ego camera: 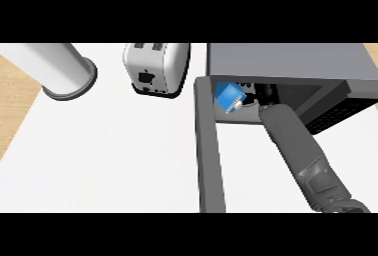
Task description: Pick up the milk, place it into the microwave and close the microwave
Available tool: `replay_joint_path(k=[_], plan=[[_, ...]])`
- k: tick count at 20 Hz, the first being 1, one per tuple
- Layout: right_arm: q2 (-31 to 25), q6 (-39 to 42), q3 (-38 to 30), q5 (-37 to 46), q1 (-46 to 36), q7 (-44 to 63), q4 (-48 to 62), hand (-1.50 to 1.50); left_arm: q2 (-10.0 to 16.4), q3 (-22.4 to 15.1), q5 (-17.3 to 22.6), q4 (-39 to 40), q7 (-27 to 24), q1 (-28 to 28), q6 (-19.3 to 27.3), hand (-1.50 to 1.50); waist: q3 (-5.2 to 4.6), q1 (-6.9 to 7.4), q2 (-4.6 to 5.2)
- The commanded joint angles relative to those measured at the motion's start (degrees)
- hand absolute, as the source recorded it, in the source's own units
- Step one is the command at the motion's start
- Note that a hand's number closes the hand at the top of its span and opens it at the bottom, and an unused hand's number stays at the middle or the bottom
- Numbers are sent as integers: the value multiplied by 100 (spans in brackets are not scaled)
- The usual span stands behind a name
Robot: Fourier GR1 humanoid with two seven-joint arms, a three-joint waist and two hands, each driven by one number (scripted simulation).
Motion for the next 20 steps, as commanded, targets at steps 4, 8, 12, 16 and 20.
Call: replay_joint_path(k=[4,8,12,16,20], plan=[[-125,-653,-458,19,-713,-330,1174,150,-73,-143,-47,1,22,-67,-86,-150,-6,183,58],[-352,-1234,-450,218,-1058,-175,1438,150,16,-186,-109,100,29,-274,-26,-150,-6,267,104],[-505,-1807,-348,451,-1163,-381,1603,150,56,-237,-176,46,49,-403,19,-150,-1,353,162],[-664,-1982,-318,559,-1421,-296,1836,150,116,-274,-246,325,-35,-532,-97,-150,-6,466,227],[-817,-2137,-158,779,-1324,-353,2137,150,76,-355,-364,353,37,-633,15,-150,1,458,258]])
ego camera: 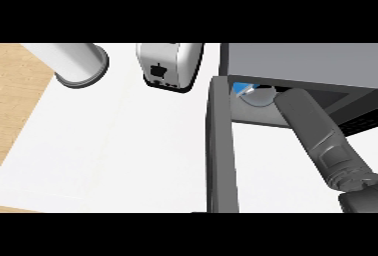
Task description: Pick up the milk, place it into the microwave and close the microwave
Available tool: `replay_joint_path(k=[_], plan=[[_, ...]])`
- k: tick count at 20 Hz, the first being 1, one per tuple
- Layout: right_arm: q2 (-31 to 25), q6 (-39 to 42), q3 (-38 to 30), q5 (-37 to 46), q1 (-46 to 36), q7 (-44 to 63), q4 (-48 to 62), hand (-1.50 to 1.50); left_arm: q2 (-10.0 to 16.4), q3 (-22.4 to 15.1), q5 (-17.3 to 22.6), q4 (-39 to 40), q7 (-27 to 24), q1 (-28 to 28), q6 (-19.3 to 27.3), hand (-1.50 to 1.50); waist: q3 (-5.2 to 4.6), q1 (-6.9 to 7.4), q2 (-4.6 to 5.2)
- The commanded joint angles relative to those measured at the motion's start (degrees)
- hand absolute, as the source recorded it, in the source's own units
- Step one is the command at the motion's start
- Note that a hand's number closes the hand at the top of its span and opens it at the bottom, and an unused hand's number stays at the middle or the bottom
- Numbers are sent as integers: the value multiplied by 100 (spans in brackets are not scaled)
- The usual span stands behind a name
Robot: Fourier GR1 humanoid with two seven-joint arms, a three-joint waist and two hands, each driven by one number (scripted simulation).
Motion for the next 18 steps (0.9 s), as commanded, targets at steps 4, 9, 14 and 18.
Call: replay_joint_path(k=[4,9,14,18], plan=[[-407,-929,68,227,-125,601,516,-150,65,-64,-225,124,-36,-237,27,-150,-31,77,46],[-440,-875,229,387,-176,744,500,-150,120,-52,-515,306,-147,-355,-27,-150,-14,125,71],[-198,-600,244,403,-192,453,423,-150,248,-113,-557,494,-126,-444,-127,-150,-15,131,56],[-182,-73,80,228,-197,153,298,-150,91,-393,-674,387,-123,-357,-309,-150,-8,83,11]])
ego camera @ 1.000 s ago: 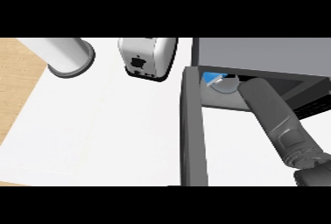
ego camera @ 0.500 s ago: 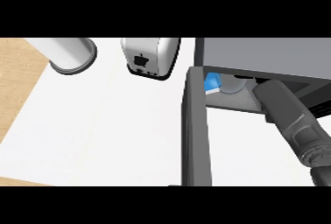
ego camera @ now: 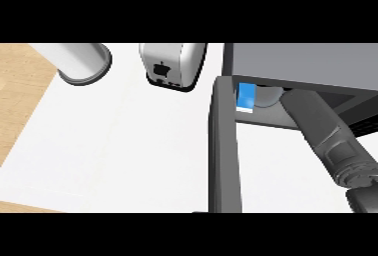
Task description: Pick up the milk, place it into the microwave and close the microwave
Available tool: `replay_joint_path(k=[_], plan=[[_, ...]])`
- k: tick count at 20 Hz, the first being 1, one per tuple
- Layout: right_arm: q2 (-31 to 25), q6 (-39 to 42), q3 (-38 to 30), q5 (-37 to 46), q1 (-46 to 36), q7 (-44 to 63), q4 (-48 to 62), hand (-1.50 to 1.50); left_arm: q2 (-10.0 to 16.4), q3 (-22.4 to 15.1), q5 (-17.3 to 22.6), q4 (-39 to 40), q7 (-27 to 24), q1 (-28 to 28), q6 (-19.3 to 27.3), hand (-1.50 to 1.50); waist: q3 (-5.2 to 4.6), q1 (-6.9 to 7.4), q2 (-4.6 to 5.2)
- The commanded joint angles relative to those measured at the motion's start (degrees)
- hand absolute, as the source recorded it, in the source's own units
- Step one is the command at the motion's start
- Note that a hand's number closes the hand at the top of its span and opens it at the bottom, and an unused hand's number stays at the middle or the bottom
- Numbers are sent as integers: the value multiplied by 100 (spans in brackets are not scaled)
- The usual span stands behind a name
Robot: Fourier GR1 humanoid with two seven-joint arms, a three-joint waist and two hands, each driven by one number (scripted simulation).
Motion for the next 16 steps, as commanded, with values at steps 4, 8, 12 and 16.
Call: replay_joint_path(k=[4,8,12,16], plan=[[125,760,-264,-275,-28,-386,-105,-150,-21,-289,-156,90,-75,-107,-246,-150,-16,-47,-52],[255,1262,-522,-551,-123,-604,-230,-150,-156,-647,-344,93,14,-261,-252,-150,-14,-164,-64],[187,1834,-877,-920,107,-974,-297,-150,-128,-726,-182,134,-121,-52,-647,-150,-18,-172,-119],[130,2547,-1152,-1218,434,-1423,-329,-150,-234,-831,-190,152,-149,106,-778,-150,-25,-307,-187]])
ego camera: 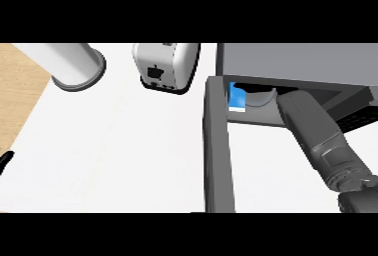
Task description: Pick up the milk, place it into the microwave and close the microwave
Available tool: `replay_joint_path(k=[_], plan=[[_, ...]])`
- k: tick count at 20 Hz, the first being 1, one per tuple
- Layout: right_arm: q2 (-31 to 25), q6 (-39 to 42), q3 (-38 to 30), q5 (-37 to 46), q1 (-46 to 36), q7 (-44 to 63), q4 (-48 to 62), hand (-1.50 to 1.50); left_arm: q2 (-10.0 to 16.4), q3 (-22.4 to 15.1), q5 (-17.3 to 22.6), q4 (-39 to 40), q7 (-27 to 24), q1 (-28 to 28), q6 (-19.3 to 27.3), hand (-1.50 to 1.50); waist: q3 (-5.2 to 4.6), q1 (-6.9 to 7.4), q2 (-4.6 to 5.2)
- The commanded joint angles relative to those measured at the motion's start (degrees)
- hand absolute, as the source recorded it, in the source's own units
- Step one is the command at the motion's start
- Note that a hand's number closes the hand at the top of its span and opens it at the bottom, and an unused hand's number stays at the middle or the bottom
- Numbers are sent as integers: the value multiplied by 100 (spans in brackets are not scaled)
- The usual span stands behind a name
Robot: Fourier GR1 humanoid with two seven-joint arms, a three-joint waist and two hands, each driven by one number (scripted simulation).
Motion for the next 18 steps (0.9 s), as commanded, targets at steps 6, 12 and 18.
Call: replay_joint_path(k=[6,12,18], plan=[[146,1231,-490,-538,459,-464,38,-150,-280,-548,-409,67,-37,-121,-145,150,-23,-267,-135],[384,2320,-604,-784,817,-627,-87,-150,-325,-1410,-533,-235,552,-320,634,150,-27,-481,-225],[652,2728,-564,-877,1683,-1225,-326,-150,-327,-2181,-819,-424,713,-249,946,150,-29,-528,-253]])
